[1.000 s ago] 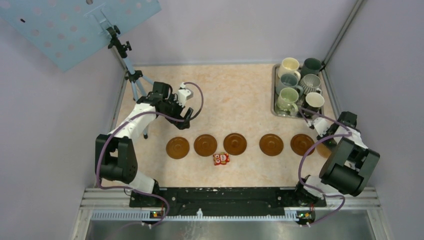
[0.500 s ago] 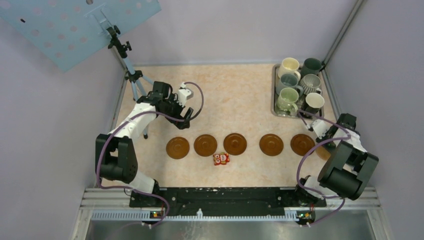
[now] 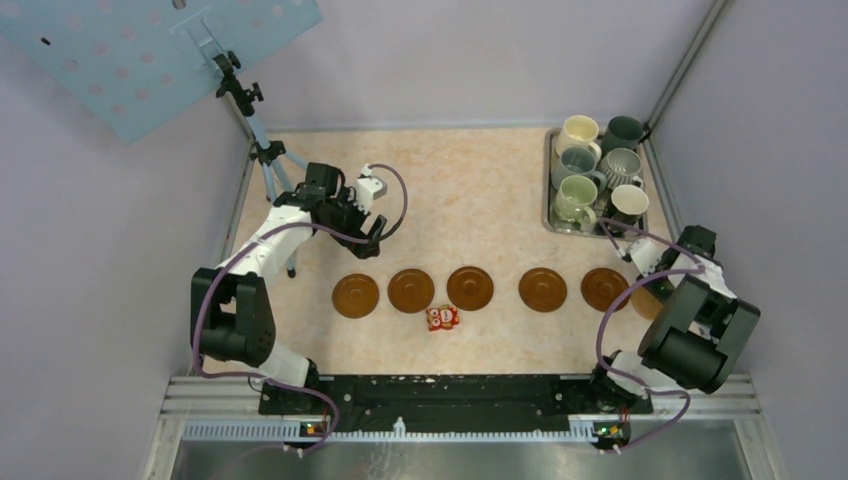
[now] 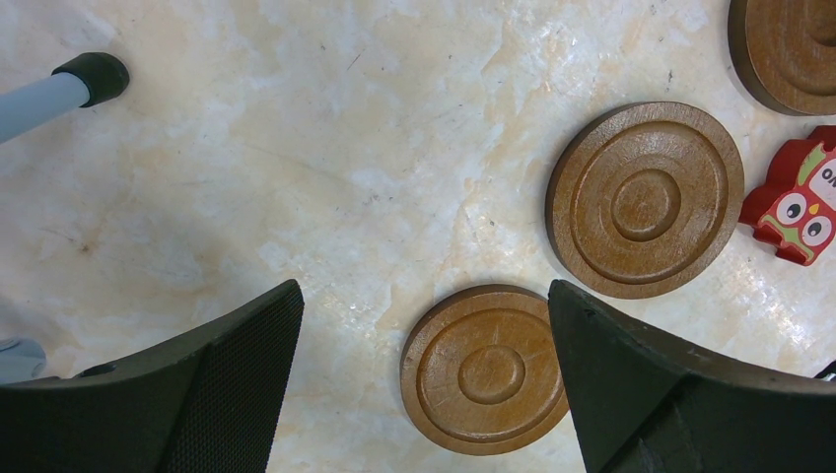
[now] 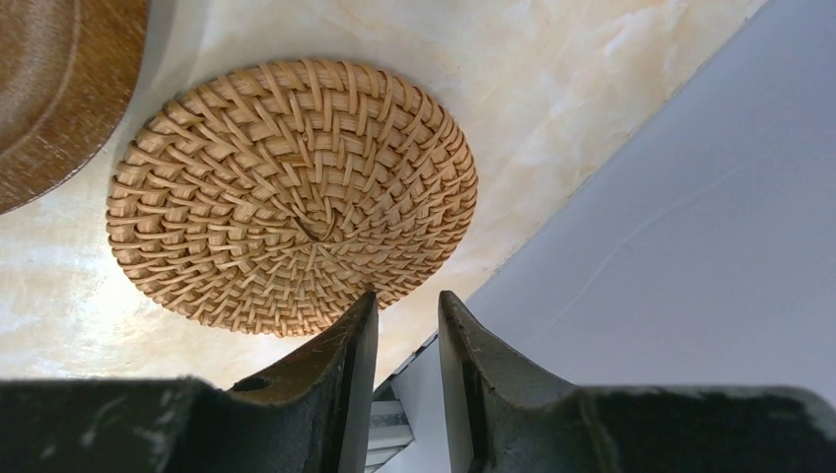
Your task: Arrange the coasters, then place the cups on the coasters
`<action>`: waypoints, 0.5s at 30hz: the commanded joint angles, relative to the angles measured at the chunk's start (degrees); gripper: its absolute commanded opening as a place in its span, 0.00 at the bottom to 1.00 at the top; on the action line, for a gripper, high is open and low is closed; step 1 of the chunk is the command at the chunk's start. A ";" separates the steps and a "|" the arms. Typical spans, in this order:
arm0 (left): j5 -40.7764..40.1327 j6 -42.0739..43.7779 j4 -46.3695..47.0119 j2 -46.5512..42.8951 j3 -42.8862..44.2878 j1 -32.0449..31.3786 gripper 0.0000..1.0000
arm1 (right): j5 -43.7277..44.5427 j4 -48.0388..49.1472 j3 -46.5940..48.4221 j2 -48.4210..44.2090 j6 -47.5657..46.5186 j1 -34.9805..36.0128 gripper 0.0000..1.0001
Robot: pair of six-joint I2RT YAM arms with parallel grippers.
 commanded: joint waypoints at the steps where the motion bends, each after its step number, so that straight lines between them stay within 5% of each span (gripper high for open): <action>1: 1.30 0.43 1.07 -0.64 0.84 0.07 0.99 | -0.91 -0.56 1.90 1.11 0.54 -0.91 0.30; 15: 1.69 0.96 1.33 -0.61 0.42 0.07 0.99 | -12.24 -12.93 7.75 -1.96 2.45 -0.44 0.35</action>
